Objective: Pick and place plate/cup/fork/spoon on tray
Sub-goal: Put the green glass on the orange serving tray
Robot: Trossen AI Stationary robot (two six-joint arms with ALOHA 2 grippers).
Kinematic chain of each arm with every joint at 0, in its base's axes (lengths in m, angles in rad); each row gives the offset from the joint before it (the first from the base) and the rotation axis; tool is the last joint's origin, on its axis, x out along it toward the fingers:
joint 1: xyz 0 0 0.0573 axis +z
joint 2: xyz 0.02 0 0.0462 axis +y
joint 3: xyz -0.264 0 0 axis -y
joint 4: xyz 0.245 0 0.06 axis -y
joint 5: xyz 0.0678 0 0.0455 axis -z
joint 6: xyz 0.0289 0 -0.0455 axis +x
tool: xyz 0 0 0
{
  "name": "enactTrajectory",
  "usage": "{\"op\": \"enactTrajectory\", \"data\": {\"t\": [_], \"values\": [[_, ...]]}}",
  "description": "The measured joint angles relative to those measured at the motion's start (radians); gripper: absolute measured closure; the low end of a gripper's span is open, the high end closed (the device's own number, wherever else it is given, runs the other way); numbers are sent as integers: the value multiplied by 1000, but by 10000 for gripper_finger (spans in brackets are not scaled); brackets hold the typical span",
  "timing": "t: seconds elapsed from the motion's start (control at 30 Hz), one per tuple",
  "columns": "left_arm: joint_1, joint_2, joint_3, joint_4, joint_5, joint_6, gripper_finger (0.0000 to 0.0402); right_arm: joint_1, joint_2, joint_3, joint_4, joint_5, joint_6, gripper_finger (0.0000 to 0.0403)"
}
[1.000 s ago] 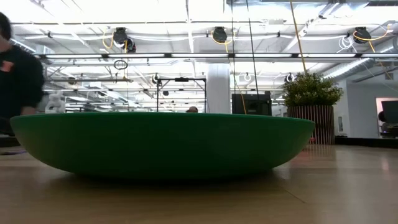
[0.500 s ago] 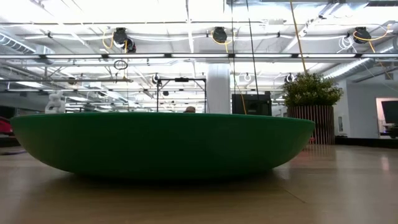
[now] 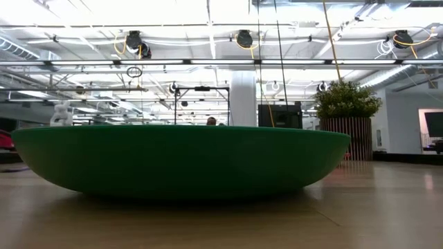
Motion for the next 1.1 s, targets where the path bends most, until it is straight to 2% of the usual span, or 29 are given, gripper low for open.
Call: {"op": "enactTrajectory", "data": {"t": [0.13, 0.33, 0.57, 0.8, 1.1], "values": [[-2, -61, 0, -96, -1, -71, 60, 0, -45, 0, -142, 0, 0, 61], [4, -149, 0, -95, -24, -159, 95, 2, -83, 0, -317, 0, 0, 60], [9, -197, 16, -77, -92, -232, 140, 2, -64, 0, -380, 0, 0, 60], [9, -150, 136, -139, -115, -306, 167, 15, 1, 0, -378, -2, -3, 60], [30, -71, 349, -446, -195, -590, 170, 48, 67, 0, -357, 4, -26, 60]]}}
